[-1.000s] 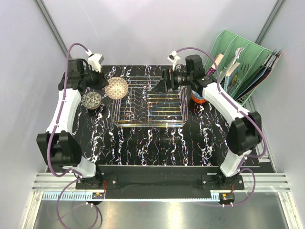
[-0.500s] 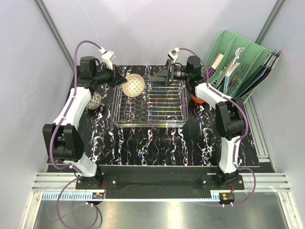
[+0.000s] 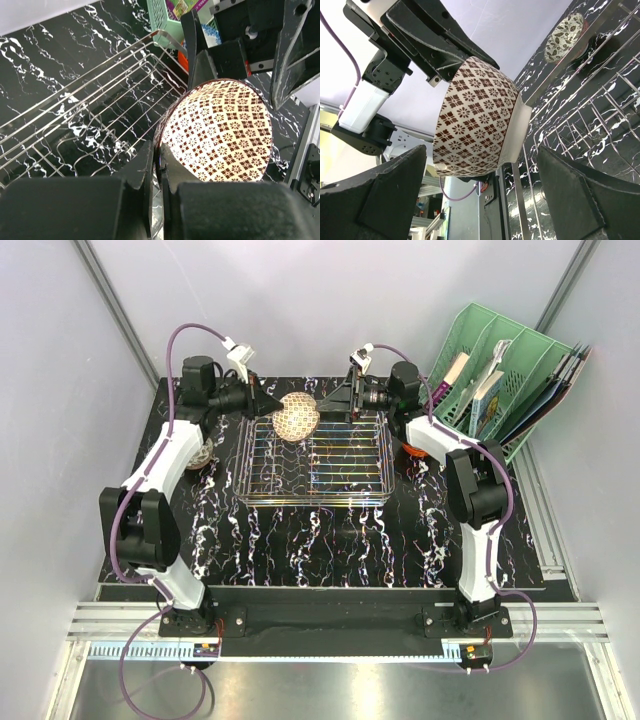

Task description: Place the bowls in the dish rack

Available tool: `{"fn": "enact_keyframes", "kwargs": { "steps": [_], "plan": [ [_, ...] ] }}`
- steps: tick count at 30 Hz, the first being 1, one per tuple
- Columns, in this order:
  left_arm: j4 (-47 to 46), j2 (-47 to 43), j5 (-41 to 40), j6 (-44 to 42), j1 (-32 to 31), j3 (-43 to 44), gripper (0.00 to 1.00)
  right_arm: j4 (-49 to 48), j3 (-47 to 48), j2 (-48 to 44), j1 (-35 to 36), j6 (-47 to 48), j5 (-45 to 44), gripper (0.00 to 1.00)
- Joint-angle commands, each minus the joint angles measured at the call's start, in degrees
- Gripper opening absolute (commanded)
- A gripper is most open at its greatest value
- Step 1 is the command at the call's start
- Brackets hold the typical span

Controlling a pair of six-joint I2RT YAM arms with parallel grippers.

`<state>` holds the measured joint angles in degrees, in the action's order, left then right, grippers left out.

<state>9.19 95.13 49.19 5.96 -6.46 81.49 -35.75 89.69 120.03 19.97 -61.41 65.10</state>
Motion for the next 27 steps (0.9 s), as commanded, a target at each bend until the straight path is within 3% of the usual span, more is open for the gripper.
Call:
{"fn": "enact_keyframes", "kwargs": {
  "steps": [1,10,27],
  "plan": [
    [-7.8,-0.3,3.5,2.7,-0.1,2.5,0.0,-3.5,0.7,-0.6,0.2,-0.4,1.8,1.0],
    [-8.7,0.5,3.6,3.7,-0.5,3.2,0.0,-9.2,0.0,0.3,0.2,-5.1,2.6,1.0],
    [-9.0,-0.5,3.3,4.2,-0.9,2.8,0.0,-9.7,-0.1,2.5,2.4,-6.1,2.0,1.0]
  ]
}}
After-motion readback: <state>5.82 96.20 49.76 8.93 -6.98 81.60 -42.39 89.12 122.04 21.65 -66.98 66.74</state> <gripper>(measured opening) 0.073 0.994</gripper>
